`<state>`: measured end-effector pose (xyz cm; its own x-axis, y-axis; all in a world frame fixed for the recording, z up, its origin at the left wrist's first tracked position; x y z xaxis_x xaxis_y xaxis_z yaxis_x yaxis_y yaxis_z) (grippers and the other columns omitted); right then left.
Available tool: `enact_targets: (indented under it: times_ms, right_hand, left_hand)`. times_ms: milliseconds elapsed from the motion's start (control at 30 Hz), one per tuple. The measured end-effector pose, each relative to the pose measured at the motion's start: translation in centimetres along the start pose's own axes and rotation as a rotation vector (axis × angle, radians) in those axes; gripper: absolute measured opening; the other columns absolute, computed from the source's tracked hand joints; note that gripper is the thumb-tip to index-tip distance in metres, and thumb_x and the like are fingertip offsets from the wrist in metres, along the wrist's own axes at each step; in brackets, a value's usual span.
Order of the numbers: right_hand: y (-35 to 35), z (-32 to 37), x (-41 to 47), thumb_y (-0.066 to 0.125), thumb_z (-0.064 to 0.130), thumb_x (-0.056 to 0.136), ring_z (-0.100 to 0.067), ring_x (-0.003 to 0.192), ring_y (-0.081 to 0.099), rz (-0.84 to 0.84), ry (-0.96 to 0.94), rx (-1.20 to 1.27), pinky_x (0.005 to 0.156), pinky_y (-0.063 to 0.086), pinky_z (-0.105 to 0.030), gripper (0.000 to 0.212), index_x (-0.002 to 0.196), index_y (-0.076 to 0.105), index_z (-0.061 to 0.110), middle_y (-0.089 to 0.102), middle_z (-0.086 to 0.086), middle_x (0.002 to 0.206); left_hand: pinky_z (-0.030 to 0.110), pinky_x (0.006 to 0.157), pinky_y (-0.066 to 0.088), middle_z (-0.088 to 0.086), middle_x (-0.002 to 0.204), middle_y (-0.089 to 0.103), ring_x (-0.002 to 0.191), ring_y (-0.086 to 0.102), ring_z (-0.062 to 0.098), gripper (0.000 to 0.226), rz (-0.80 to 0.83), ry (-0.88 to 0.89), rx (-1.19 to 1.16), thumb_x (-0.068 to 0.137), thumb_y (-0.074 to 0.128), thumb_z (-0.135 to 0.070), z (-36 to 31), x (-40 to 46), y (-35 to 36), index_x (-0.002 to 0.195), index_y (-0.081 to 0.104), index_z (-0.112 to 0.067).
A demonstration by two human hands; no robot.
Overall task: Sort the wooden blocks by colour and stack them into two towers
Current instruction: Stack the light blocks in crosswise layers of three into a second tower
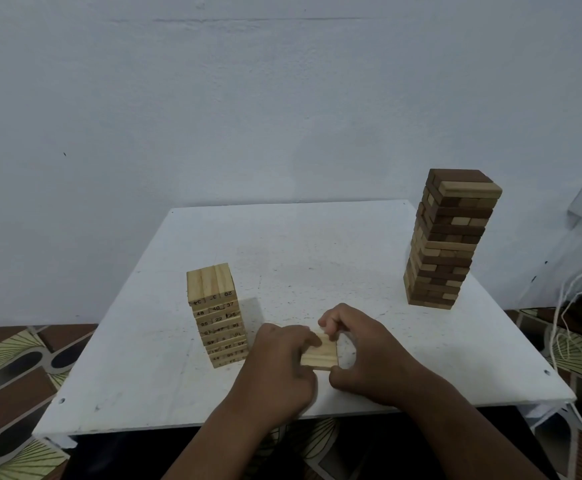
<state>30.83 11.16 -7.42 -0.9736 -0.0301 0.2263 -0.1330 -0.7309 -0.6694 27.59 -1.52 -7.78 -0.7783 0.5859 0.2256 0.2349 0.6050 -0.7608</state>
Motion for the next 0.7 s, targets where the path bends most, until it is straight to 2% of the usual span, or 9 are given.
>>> enact_targets:
  times_ms: [67,133,233,300,400,467,533,600,700]
  right_hand:
    - [-0.1,-0.7,0.0,0.075,0.026,0.058,-0.009,0.104,0.053,0.016,0.029,-0.056,0.078,0.053,-0.031,0.048,0.096,0.047,0.038,0.056,0.013,0.111]
    - [-0.3,-1.4,-0.1,0.078,0.036,0.059,-0.005,0.104,0.049,0.044,0.076,-0.13,0.08,0.05,-0.021,0.053,0.102,0.047,0.041,0.052,0.015,0.112]
    - [-0.7,-2.0,-0.3,0.08,0.039,0.061,-0.002,0.1,0.048,0.064,0.133,-0.141,0.078,0.046,-0.016,0.05,0.101,0.05,0.042,0.051,0.016,0.109]
    - [-0.8,-1.9,-0.4,0.08,0.037,0.063,-0.003,0.097,0.049,0.065,0.15,-0.136,0.078,0.047,-0.017,0.046,0.1,0.052,0.041,0.053,0.016,0.106]
    - [-0.8,-1.8,-0.4,0.08,0.036,0.062,-0.005,0.096,0.051,0.063,0.17,-0.116,0.081,0.051,-0.023,0.045,0.098,0.054,0.04,0.055,0.016,0.104]
    - [-0.9,-1.7,-0.4,0.08,0.035,0.061,-0.005,0.095,0.052,0.055,0.175,-0.105,0.081,0.052,-0.025,0.044,0.097,0.054,0.04,0.056,0.016,0.102]
    - [-0.9,-1.7,-0.4,0.081,0.035,0.061,-0.005,0.094,0.052,0.052,0.183,-0.097,0.08,0.052,-0.026,0.044,0.095,0.054,0.04,0.057,0.016,0.101]
    - [-0.9,-1.8,-0.5,0.081,0.035,0.061,-0.005,0.095,0.053,0.046,0.189,-0.077,0.081,0.053,-0.028,0.044,0.095,0.054,0.039,0.058,0.017,0.101]
    - [-1.5,-1.7,-0.7,0.081,0.033,0.061,-0.004,0.098,0.057,-0.01,0.196,0.011,0.084,0.054,-0.034,0.045,0.097,0.056,0.038,0.062,0.018,0.1]
  left_hand:
    - [0.006,0.084,0.03,-0.021,0.118,0.061,0.115,0.043,0.006,0.044,-0.006,0.006,0.034,0.075,0.058,-0.014,0.2,0.2,0.1,0.114,0.07,-0.032]
    - [0.0,0.085,0.023,-0.018,0.129,0.059,0.116,0.037,0.006,0.041,0.005,0.01,0.05,0.079,0.058,-0.014,0.3,0.2,0.3,0.114,0.072,-0.031]
    - [0.003,0.085,0.022,-0.018,0.132,0.057,0.114,0.035,0.006,0.039,0.022,0.022,0.057,0.082,0.059,-0.014,0.1,0.1,0.3,0.113,0.072,-0.031]
    - [0.011,0.089,0.026,-0.018,0.133,0.055,0.115,0.033,0.007,0.038,0.034,0.022,0.052,0.083,0.058,-0.013,0.1,0.1,0.3,0.113,0.072,-0.031]
    - [0.015,0.093,0.026,-0.016,0.136,0.05,0.115,0.027,0.004,0.04,0.044,0.029,0.048,0.083,0.056,-0.01,0.1,0.0,0.4,0.113,0.07,-0.032]
    - [0.013,0.092,0.025,-0.016,0.134,0.049,0.115,0.027,0.004,0.039,0.037,0.038,0.053,0.084,0.056,-0.009,0.1,-0.1,0.5,0.112,0.069,-0.032]
    - [0.004,0.088,0.025,-0.021,0.124,0.049,0.113,0.032,0.005,0.038,0.031,0.046,0.05,0.084,0.058,-0.008,0.0,0.0,0.6,0.112,0.069,-0.031]
    - [0.002,0.09,0.027,-0.025,0.116,0.048,0.111,0.035,0.004,0.038,0.024,0.039,0.043,0.084,0.063,-0.005,0.1,0.0,0.5,0.112,0.068,-0.031]
    - [0.002,0.083,0.032,-0.016,0.113,0.057,0.104,0.045,-0.002,0.04,-0.04,-0.024,-0.056,0.083,0.068,-0.002,0.4,-0.1,-0.2,0.104,0.064,-0.035]
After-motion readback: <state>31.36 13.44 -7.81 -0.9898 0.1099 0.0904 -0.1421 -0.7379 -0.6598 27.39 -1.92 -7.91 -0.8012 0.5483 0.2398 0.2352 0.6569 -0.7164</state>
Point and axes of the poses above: each hand's wrist, its own x-axis towards the middle knuckle, its own y-axis out of the palm, z = x × y, the point moved 9 cm from there along x, towards the middle knuckle
